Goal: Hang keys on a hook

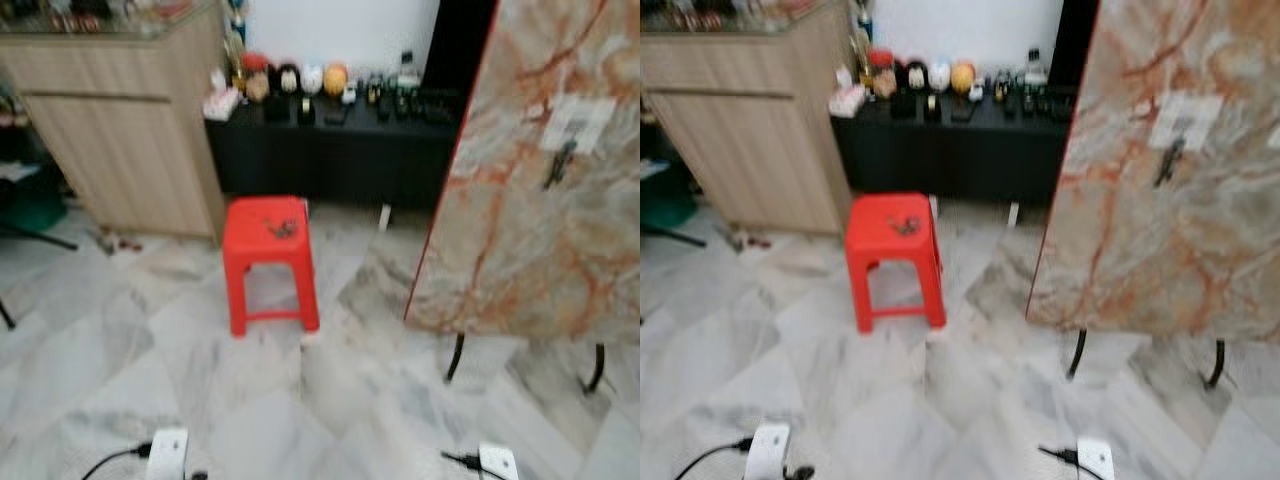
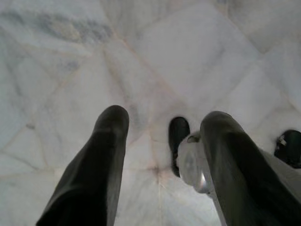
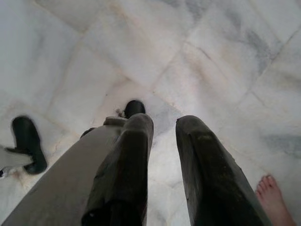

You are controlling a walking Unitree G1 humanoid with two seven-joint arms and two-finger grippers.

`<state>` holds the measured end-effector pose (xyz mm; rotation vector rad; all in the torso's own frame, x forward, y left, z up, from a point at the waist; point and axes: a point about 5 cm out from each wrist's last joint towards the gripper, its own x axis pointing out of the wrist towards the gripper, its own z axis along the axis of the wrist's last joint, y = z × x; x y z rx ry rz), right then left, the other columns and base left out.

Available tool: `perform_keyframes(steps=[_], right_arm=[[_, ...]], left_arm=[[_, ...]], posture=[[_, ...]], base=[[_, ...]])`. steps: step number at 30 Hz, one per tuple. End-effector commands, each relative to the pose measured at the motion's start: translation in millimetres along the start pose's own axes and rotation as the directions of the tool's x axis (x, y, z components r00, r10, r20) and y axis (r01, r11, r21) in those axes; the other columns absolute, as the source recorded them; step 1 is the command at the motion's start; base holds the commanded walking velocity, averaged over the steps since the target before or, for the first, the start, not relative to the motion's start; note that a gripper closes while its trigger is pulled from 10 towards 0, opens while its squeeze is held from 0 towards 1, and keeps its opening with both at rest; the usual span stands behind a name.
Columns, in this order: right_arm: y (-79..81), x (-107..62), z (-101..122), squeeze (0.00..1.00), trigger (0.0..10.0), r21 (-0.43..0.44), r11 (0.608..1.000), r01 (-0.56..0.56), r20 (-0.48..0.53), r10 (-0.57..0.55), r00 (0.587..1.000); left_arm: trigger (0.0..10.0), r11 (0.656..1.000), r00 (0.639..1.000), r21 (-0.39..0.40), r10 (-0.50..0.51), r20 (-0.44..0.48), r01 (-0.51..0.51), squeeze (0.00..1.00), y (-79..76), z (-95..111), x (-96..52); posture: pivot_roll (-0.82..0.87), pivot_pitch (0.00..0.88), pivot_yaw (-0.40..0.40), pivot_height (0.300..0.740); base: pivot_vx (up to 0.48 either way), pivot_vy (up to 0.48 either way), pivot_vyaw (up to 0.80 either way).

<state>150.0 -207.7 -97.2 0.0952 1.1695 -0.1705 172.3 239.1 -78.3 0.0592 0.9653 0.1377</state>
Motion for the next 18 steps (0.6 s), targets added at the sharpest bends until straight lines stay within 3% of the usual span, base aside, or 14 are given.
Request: perform_keyframes(steps=[1,16,18], right_arm=[[-1.1,-0.1,3.6,0.00,10.0,0.010,1.000,0.001,0.014,-0.001,1.000],[3.2,0.3,8.2,0.00,10.0,0.015,1.000,-0.006,0.026,0.006,1.000],[2.5,0.2,10.1,0.00,10.0,0.012,1.000,-0.005,0.030,0.004,1.000]], left_arm=[[10.0,1.000,1.000,0.009,-0.004,-0.004,0.004,0.00,0.0,-0.7,-0.1],[10.0,1.000,1.000,0.023,0.005,0.011,-0.005,0.00,6.1,6.7,0.5],[10.0,1.000,1.000,0.030,0.008,0.015,-0.009,0.00,6.2,9.1,0.8]], posture=[[0.02,0.000,-0.037,0.740],[0.02,0.000,-0.040,0.740],[0.03,0.000,-0.048,0.740]], base=[[0.000,0.356,0.00],[0.000,0.355,0.00],[0.000,0.000,0.00]])
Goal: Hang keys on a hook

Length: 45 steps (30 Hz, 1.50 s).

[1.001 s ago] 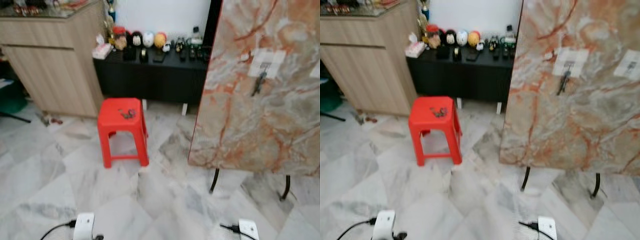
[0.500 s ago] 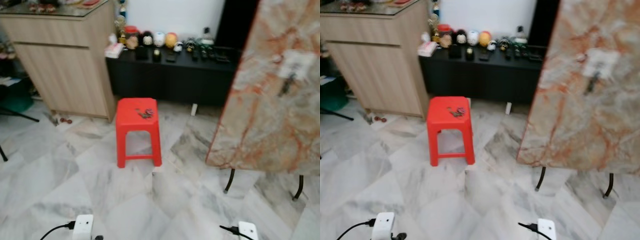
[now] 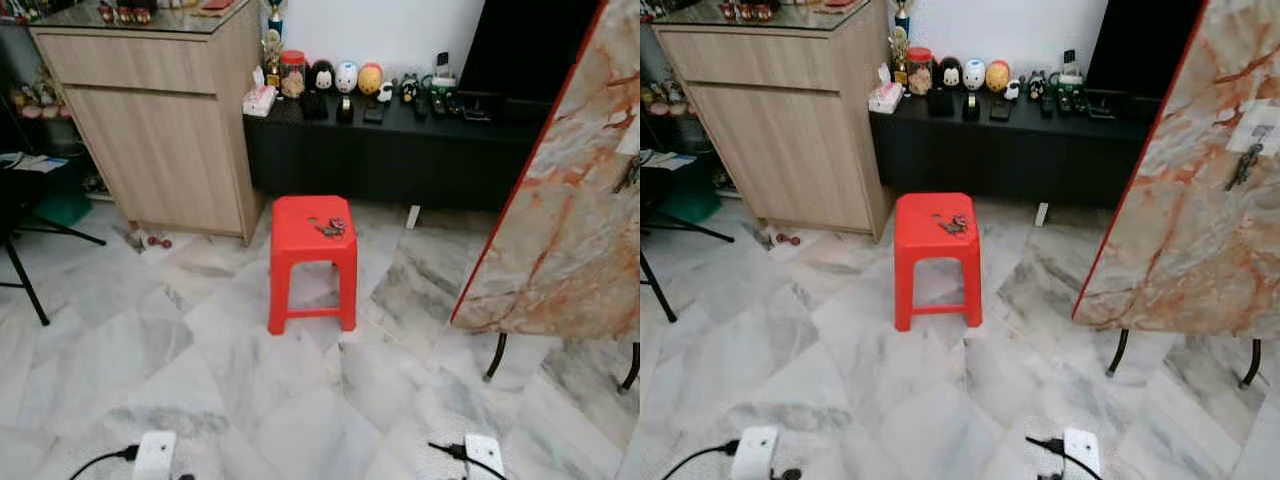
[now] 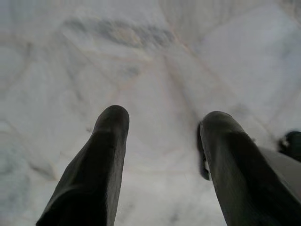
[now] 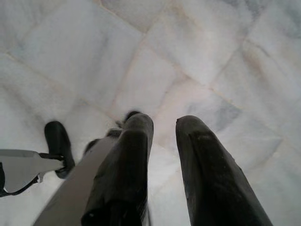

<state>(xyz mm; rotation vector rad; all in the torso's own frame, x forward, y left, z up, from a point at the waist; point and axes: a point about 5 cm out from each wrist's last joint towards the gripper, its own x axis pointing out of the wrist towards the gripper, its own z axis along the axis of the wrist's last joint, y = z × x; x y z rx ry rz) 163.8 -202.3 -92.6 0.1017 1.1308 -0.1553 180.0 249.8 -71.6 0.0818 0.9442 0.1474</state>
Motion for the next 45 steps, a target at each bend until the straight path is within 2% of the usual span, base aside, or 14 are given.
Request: perform_keyframes(steps=[1,15,22,24,32,36,45], right_arm=[[-5.4,-0.6,-2.9,0.00,10.0,0.011,1.000,0.014,-0.006,-0.014,1.000],[-6.6,-0.7,-1.0,0.00,10.0,-0.013,1.000,0.008,0.002,-0.008,1.000],[-6.3,-0.7,-1.0,0.00,10.0,-0.029,1.000,0.003,-0.004,-0.003,1.000],[-6.0,-0.6,-0.6,0.00,10.0,-0.056,0.998,0.000,-0.010,-0.001,1.000],[-4.8,-0.5,2.0,0.00,10.0,-0.071,0.997,-0.008,-0.003,0.008,1.000],[-5.0,-0.5,4.3,0.00,10.0,-0.127,0.992,-0.011,0.000,0.011,1.000],[-5.0,-0.5,5.5,0.00,10.0,-0.115,0.993,-0.015,0.006,0.016,1.000]], left_arm=[[10.0,1.000,1.000,0.021,-0.010,-0.006,0.010,0.00,-4.4,-0.5,0.4],[10.0,0.999,1.000,-0.031,-0.011,-0.002,0.011,0.00,-5.0,-1.2,0.2],[10.0,0.999,0.999,-0.012,-0.031,-0.007,0.031,0.00,-4.9,-0.8,0.3],[10.0,0.999,0.999,-0.007,-0.033,-0.018,0.033,0.00,-4.4,-0.8,0.4],[10.0,0.999,0.999,-0.004,-0.043,-0.014,0.043,0.00,-4.5,2.1,0.9],[10.0,0.999,0.999,-0.007,-0.046,-0.011,0.045,0.00,-4.8,3.2,1.1],[10.0,0.999,0.999,-0.015,-0.047,0.000,0.047,0.00,-5.8,5.1,1.4]], posture=[[0.03,0.000,-0.048,0.740],[0.02,0.000,-0.068,0.740],[0.02,0.000,-0.066,0.740],[0.01,0.000,-0.062,0.740],[0.00,0.000,-0.053,0.740],[0.00,0.000,-0.054,0.740],[0.01,0.000,-0.060,0.740]], base=[[0.000,0.000,0.00],[0.000,0.000,0.00],[0.000,0.000,0.00],[0.249,0.000,0.00],[0.322,0.000,0.00],[0.363,0.000,0.00],[0.377,0.000,0.33]])
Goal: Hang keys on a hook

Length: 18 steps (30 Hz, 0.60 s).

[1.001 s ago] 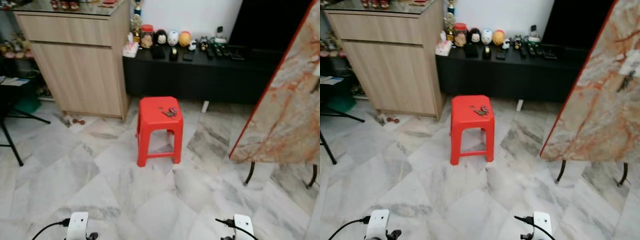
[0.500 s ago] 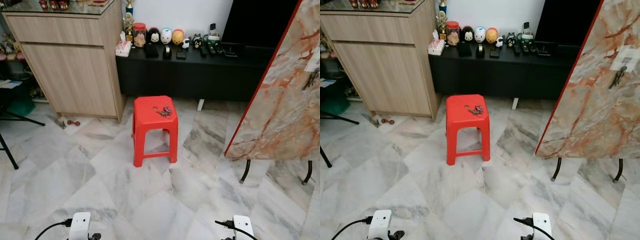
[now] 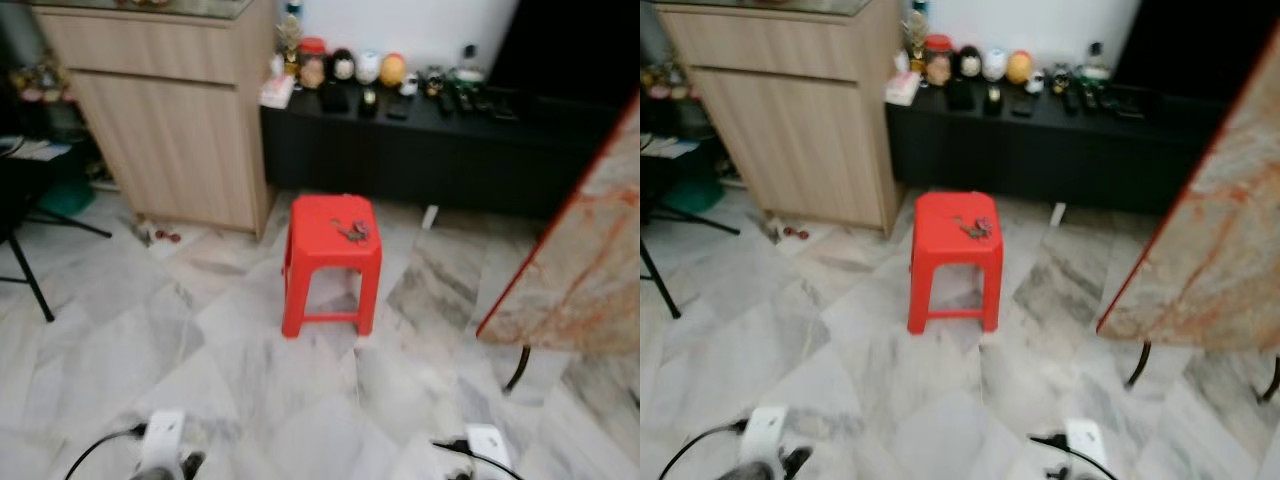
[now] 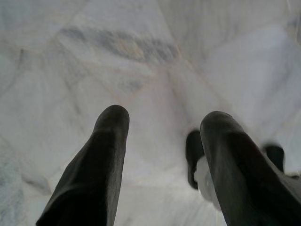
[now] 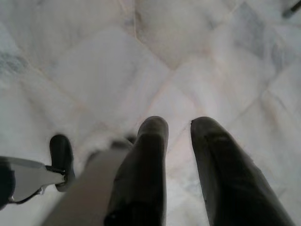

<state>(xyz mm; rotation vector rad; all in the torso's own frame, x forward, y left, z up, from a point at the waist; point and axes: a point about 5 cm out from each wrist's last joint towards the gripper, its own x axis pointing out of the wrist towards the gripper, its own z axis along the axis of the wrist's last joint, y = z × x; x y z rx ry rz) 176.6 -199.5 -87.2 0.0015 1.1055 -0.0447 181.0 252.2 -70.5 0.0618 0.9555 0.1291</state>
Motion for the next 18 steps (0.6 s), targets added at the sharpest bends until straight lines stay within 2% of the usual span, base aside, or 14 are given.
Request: perform_keyframes(steps=[1,3,18], right_arm=[[-8.9,-1.4,-8.5,0.00,10.0,0.008,1.000,0.021,-0.024,-0.020,1.000],[-8.9,-1.4,-8.1,0.00,10.0,-0.006,1.000,0.016,-0.024,-0.016,1.000],[-7.6,-1.2,-6.2,0.00,10.0,0.043,0.999,0.014,-0.007,-0.014,1.000]], left_arm=[[10.0,1.000,1.000,-0.006,-0.023,0.011,0.023,0.00,-8.4,3.6,1.5],[10.0,1.000,1.000,-0.007,-0.024,0.010,0.024,0.00,-8.5,3.7,1.6],[10.0,0.999,0.999,-0.001,-0.033,0.014,0.034,0.00,-9.0,6.7,2.0]], posture=[[0.01,0.000,-0.060,0.740],[0.01,0.000,-0.061,0.740],[-0.01,0.000,-0.052,0.740]], base=[[0.398,0.000,0.00],[0.401,0.000,0.00],[0.401,0.000,0.00]])
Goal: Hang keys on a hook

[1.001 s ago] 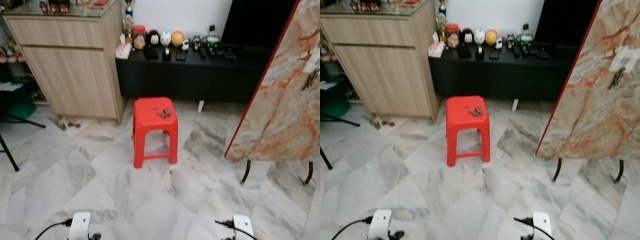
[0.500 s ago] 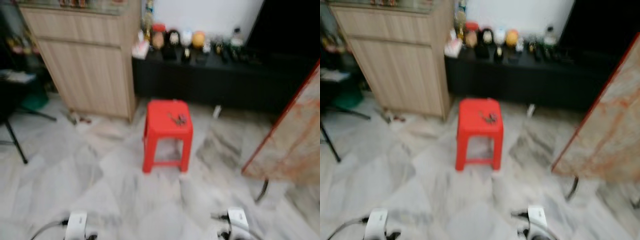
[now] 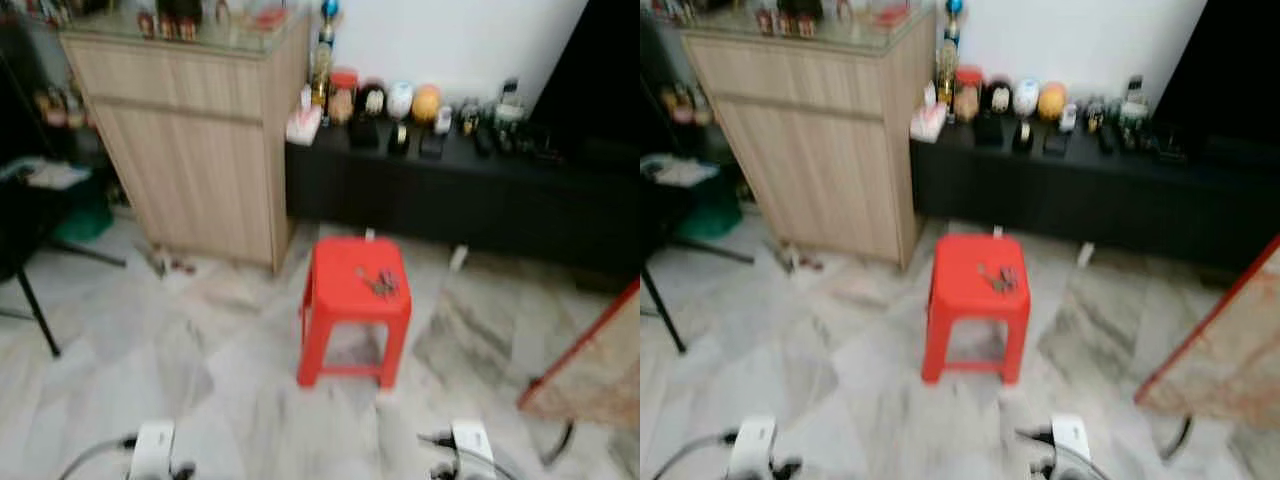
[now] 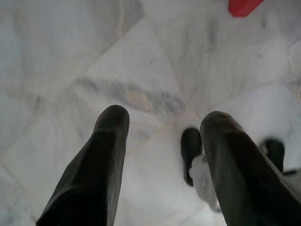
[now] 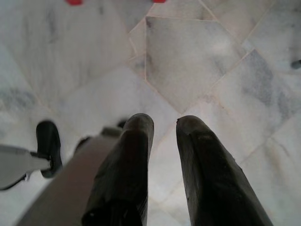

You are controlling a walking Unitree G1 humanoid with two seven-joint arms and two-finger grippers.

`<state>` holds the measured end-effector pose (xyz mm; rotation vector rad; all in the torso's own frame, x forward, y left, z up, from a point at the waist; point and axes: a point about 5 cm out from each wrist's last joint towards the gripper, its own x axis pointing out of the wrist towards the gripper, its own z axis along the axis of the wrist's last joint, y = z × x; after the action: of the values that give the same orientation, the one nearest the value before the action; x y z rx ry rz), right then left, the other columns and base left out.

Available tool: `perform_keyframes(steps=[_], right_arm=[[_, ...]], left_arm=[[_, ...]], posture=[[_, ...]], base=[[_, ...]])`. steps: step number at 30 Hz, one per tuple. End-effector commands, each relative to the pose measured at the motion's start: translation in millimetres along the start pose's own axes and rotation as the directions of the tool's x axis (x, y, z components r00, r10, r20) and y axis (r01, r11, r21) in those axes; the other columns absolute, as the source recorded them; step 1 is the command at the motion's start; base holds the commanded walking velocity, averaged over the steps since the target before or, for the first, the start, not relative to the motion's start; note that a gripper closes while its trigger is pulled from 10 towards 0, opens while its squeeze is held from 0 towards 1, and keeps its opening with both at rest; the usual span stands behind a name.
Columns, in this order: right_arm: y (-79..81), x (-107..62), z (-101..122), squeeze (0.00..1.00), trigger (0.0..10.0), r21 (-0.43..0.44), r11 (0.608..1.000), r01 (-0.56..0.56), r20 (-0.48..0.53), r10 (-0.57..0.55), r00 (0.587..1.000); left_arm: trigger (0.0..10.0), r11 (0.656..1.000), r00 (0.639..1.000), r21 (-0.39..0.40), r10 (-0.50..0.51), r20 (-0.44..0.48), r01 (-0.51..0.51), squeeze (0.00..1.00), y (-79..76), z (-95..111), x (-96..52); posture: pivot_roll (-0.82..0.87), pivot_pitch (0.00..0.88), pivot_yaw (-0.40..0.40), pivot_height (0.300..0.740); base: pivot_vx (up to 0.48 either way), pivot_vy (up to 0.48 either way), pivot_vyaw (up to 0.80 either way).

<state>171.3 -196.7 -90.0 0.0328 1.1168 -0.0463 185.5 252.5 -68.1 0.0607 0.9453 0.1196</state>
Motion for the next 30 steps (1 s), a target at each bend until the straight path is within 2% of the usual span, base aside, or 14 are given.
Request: perform_keyframes(steps=[1,19,23,28,30], right_arm=[[-10.3,-1.3,0.3,0.00,10.0,0.017,0.999,0.028,0.006,-0.028,1.000],[-11.1,-1.3,10.9,0.00,10.0,0.012,1.000,0.021,0.038,-0.022,0.999],[-12.5,-1.5,14.2,0.00,10.0,-0.050,0.998,0.026,0.044,-0.024,0.999],[-13.8,-1.7,13.8,0.00,10.0,-0.038,0.999,0.033,0.044,-0.031,0.999],[-13.9,-1.7,13.1,0.00,10.0,-0.024,0.999,0.032,0.043,-0.031,0.999]], left_arm=[[10.0,1.000,1.000,-0.003,-0.025,0.005,0.025,0.00,-9.2,1.9,1.5],[10.0,1.000,0.999,-0.018,-0.019,0.028,0.020,0.00,-15.6,13.4,4.2],[10.0,1.000,1.000,-0.022,-0.015,0.027,0.016,0.00,-16.8,14.6,4.6],[10.0,1.000,1.000,-0.029,-0.004,0.021,0.004,0.00,-17.7,13.8,4.8],[10.0,0.999,1.000,-0.036,0.002,0.017,-0.002,0.00,-17.8,13.0,4.8]], posture=[[-0.01,0.000,-0.052,0.740],[-0.01,0.000,-0.065,0.740],[0.00,0.000,-0.074,0.740],[0.00,0.000,-0.087,0.740],[0.00,0.000,-0.091,0.740]], base=[[0.401,0.000,0.00],[0.401,0.000,0.00],[0.392,0.000,0.00],[0.372,0.000,0.75],[0.146,0.000,0.00]])
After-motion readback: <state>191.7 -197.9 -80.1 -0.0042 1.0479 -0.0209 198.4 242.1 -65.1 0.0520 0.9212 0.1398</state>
